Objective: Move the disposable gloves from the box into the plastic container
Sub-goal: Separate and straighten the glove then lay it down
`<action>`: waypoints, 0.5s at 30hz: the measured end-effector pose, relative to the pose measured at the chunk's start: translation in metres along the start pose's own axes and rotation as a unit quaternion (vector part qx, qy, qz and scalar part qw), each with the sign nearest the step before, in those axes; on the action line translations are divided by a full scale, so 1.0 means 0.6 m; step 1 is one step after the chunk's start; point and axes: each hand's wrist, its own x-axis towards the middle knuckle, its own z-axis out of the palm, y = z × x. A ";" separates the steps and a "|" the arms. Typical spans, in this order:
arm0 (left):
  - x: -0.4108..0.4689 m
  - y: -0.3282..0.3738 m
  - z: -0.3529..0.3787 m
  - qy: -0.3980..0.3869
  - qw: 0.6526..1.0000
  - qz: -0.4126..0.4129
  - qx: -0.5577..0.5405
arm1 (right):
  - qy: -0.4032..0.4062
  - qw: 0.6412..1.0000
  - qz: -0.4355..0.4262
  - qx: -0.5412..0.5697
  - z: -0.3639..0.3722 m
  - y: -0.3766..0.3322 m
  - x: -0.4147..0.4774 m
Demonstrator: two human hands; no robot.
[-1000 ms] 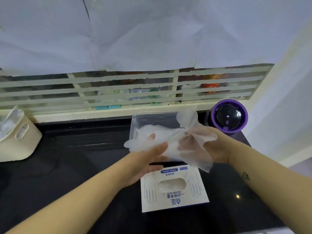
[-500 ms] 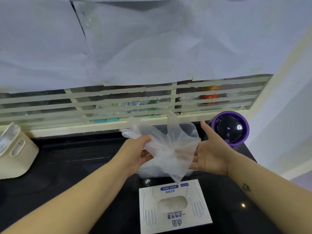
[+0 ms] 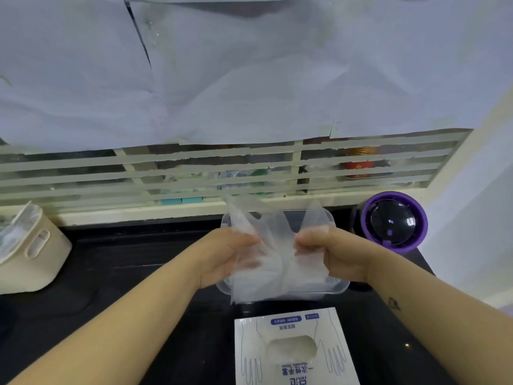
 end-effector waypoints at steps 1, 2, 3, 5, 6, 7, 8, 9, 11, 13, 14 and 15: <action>0.002 -0.005 -0.003 0.016 1.000 -0.002 -0.006 | 0.018 0.999 -0.002 0.026 0.000 0.004 -0.003; 0.004 -0.007 -0.005 0.033 0.999 -0.003 -0.014 | 0.037 0.998 -0.003 0.046 -0.003 0.006 -0.006; 0.006 -0.010 -0.006 0.048 0.999 -0.004 -0.026 | 0.053 0.997 -0.001 0.063 -0.006 0.009 -0.010; 0.010 -0.009 -0.008 0.068 0.996 0.005 -0.056 | 0.070 0.991 0.001 0.112 -0.012 0.008 -0.018; 0.012 -0.010 -0.009 0.075 0.995 0.010 -0.065 | 0.073 0.988 0.001 0.138 -0.015 0.008 -0.020; 0.013 -0.010 -0.009 0.077 0.994 0.012 -0.070 | 0.074 0.984 0.000 0.160 -0.015 0.006 -0.022; 0.013 -0.011 -0.009 0.078 0.994 0.011 -0.070 | 0.074 0.981 -0.004 0.180 -0.016 0.004 -0.023; 0.013 -0.012 -0.006 0.080 0.995 0.008 -0.062 | 0.073 0.978 -0.009 0.197 -0.016 0.004 -0.024; 0.014 -0.017 -0.002 0.111 0.993 0.013 -0.035 | 0.068 0.973 -0.019 0.219 -0.015 0.006 -0.023; 0.021 -0.023 -0.004 0.192 0.978 0.076 0.040 | 0.074 0.971 -0.039 0.226 -0.013 0.002 -0.023; 0.019 -0.021 -0.005 0.239 0.957 0.131 0.101 | 0.085 0.971 -0.050 0.216 -0.008 -0.005 -0.022; 0.012 -0.016 -0.002 0.255 0.936 0.183 0.157 | 0.117 0.974 -0.066 0.182 -0.003 -0.013 -0.018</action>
